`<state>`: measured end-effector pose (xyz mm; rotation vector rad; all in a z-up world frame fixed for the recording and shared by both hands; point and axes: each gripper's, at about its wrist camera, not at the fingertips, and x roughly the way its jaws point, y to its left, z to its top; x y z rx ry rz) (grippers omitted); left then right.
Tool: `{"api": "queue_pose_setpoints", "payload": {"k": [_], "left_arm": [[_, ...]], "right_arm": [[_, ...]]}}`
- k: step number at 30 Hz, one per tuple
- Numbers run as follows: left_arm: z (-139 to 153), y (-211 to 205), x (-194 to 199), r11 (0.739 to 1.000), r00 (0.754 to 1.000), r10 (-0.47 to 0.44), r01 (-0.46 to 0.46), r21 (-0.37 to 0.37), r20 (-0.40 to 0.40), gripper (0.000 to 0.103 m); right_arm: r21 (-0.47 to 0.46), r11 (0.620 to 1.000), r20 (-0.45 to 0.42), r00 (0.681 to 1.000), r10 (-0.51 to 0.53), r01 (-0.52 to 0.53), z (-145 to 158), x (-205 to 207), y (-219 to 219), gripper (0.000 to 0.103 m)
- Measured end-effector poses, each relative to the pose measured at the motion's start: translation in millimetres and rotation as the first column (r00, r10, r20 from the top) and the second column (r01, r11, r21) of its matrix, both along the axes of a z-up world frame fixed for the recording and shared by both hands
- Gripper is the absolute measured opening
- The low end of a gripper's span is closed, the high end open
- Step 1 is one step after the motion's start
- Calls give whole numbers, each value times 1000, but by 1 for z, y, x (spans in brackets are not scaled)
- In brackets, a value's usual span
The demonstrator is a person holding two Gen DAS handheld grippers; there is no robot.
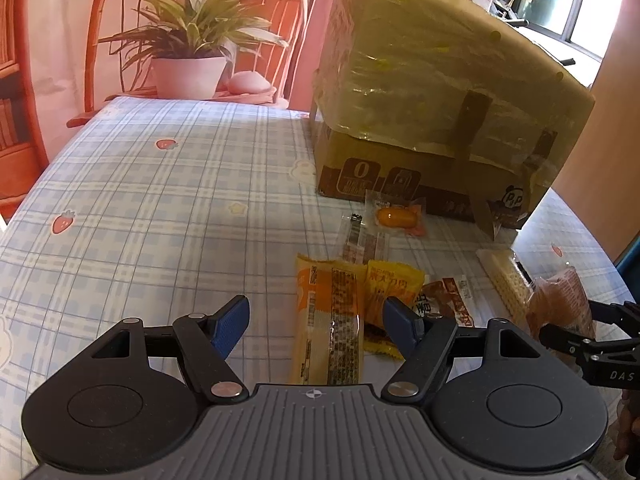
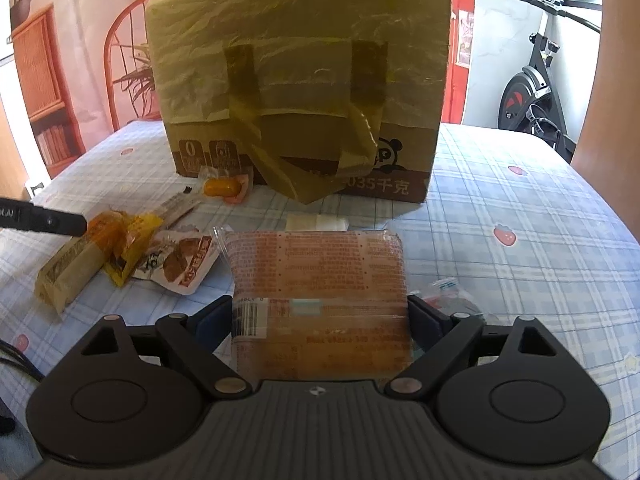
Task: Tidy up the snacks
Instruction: 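Grasp the yellow pastry bar with the left tool while the right tool grasps the flat cake packet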
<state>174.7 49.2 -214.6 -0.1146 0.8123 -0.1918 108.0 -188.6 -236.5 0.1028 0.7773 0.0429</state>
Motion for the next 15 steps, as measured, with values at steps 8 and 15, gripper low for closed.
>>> {"api": "queue_pose_setpoints", "payload": {"k": [8, 15], "left_arm": [[-5, -4, 0, 1000, 1000, -13, 13, 14, -20, 76], [-20, -9, 2, 999, 998, -19, 22, 36, -68, 75]], "right_arm": [[15, 1000, 7, 1000, 3, -3, 1, -2, -2, 95], [23, 1000, 19, 1000, -13, 13, 3, -8, -5, 97]]}}
